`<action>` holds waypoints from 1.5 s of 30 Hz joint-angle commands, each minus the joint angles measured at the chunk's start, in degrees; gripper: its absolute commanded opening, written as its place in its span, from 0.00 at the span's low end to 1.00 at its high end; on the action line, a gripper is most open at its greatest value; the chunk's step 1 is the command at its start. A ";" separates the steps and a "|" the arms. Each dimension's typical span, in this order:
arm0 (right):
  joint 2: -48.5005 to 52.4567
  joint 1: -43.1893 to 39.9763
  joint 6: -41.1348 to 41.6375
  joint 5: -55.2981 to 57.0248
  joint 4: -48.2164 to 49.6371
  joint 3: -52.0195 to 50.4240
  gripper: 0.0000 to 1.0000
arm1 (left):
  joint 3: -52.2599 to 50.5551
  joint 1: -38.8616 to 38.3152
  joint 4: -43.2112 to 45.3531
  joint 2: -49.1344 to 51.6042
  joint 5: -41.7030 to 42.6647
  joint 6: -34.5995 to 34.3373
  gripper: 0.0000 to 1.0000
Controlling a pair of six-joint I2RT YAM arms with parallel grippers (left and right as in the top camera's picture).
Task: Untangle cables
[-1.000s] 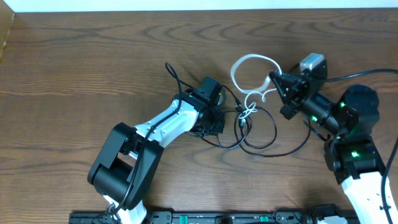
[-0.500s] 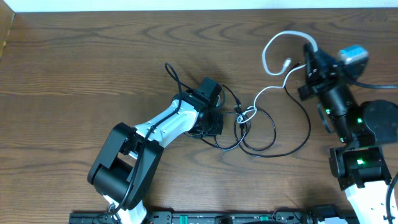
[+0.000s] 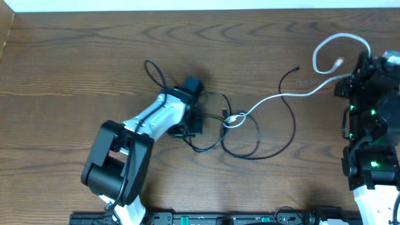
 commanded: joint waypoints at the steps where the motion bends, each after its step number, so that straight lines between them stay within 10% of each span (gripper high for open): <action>1: -0.15 -2.36 1.05 7.85 -9.99 0.46 0.01 | -0.24 4.83 -1.22 -2.64 -3.87 -0.04 0.07; 15: 7.82 -11.08 1.09 17.81 -31.54 0.44 0.01 | -0.24 14.19 -5.95 -8.79 -4.00 1.44 0.07; 33: 17.77 -24.30 9.44 12.46 -33.70 0.44 0.01 | -0.24 16.52 -7.41 -8.85 -6.36 2.10 0.07; 43: 17.77 -24.44 9.38 -16.68 -28.76 0.44 0.01 | -0.24 16.50 -3.96 -8.85 28.24 20.81 0.08; 45: 17.77 -24.44 9.40 -17.44 -29.40 0.44 0.01 | -0.24 16.50 -4.00 -8.85 28.89 20.74 0.53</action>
